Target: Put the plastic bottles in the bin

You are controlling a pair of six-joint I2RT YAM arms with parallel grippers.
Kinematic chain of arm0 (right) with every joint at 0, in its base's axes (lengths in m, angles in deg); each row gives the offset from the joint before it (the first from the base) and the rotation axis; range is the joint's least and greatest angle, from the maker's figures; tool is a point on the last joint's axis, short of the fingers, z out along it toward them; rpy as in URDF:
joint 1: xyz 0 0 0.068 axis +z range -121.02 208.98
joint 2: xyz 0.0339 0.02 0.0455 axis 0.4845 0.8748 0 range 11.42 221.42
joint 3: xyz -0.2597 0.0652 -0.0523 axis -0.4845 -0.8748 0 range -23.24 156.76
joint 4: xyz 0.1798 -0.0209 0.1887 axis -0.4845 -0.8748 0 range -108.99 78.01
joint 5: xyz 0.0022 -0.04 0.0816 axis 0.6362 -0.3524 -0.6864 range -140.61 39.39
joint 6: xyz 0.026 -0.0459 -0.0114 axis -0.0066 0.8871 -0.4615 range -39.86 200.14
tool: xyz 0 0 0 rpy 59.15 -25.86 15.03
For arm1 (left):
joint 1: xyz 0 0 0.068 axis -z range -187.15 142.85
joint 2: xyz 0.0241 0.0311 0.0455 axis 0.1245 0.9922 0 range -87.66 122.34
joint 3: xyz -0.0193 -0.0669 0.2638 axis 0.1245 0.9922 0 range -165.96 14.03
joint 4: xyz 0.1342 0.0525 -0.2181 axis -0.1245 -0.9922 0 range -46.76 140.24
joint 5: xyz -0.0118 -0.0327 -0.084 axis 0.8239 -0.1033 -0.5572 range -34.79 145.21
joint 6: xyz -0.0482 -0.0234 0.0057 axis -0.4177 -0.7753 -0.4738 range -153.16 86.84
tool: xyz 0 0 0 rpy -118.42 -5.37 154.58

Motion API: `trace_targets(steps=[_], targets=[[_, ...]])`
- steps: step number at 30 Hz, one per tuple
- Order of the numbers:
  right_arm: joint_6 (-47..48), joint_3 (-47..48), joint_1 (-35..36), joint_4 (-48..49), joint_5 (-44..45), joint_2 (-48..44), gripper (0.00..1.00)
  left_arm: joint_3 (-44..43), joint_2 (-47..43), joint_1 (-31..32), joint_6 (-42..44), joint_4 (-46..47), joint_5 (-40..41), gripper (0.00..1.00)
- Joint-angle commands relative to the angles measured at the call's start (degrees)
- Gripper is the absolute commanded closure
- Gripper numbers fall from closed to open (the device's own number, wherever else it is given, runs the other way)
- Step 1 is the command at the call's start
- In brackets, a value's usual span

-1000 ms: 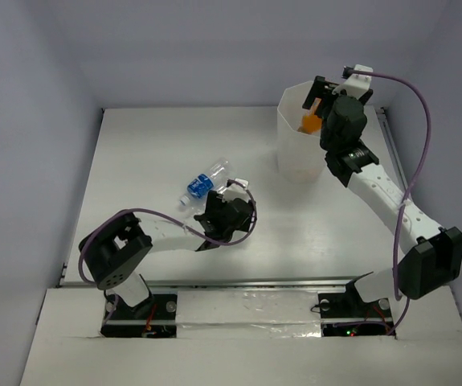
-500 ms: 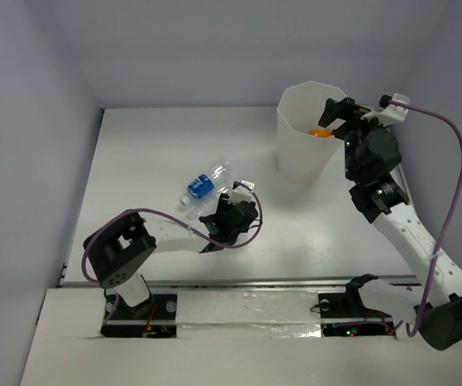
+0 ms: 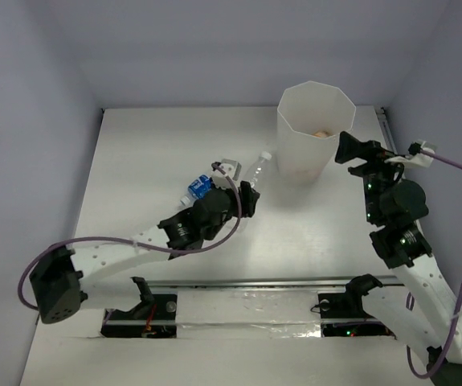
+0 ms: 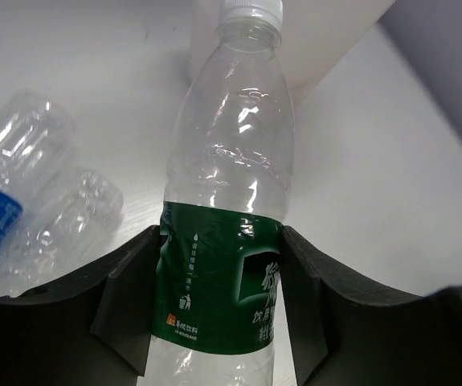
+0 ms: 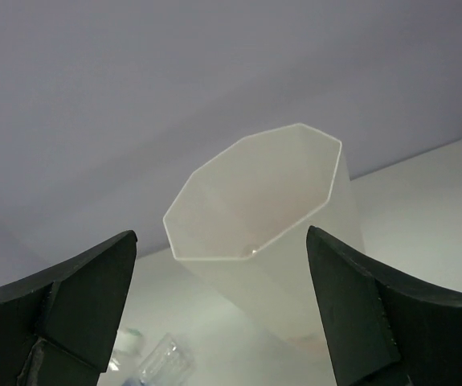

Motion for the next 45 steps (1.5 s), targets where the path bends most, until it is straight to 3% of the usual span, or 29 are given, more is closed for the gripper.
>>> trace_targets(steps=[1,3,5,6,8,10,16,25,35,37,38,41,45], targets=[[-2.2,-4.2,-0.3,-2.6,-1.7,-5.2,0.09,-4.5,-7.1,0.2,1.7,7.6,-2.0,0.57],[-3.8,-6.7,-0.3,-3.2,-3.5,-8.0,0.19,-5.9,-8.9,0.2,3.6,12.1,-1.9,0.58],[-5.1,-10.5,-0.3,-3.0,-8.8,-11.7,0.52,-9.0,-8.6,0.2,5.3,14.7,-1.7,0.58],[-6.6,-11.6,-0.3,-3.2,-10.8,-12.6,0.80,-10.3,-7.2,0.2,6.8,16.6,-1.6,0.58],[-7.5,-15.2,-0.3,-2.5,-16.1,-14.2,0.92,-14.6,-5.3,-0.3,8.3,18.8,-2.0,0.58],[-8.2,-17.1,-0.3,-3.0,-18.0,-14.1,0.98,-19.6,-1.5,-0.3,10.4,21.7,-3.4,0.58],[-10.3,-23.6,-0.3,0.2,-22.9,-14.0,0.96,-35.3,11.2,-4.2,13.0,25.4,-8.8,0.58],[-9.8,-26.1,-0.3,4.8,-27.4,-11.6,0.98,-59.5,32.2,-7.3,15.8,28.7,-13.9,0.56],[-8.7,-26.9,-0.3,6.2,-28.7,-12.7,0.98,-87.9,56.3,-10.2,12.3,22.9,-20.9,0.51],[-8.6,-27.0,-0.3,6.4,-29.0,-12.4,0.98,-89.6,58.8,-10.2,12.2,21.5,-21.2,0.41],[-8.6,-27.1,-0.3,6.5,-29.1,-12.4,0.98,-89.0,58.9,-10.2,12.4,21.4,-21.5,0.27],[-8.5,-27.2,-0.3,6.9,-29.2,-12.5,0.98,-84.0,57.2,-10.7,13.6,22.9,-20.8,0.15],[-8.5,-27.1,-0.3,7.0,-29.1,-12.2,0.98,-77.8,54.0,-10.7,15.5,24.1,-20.2,0.12]])
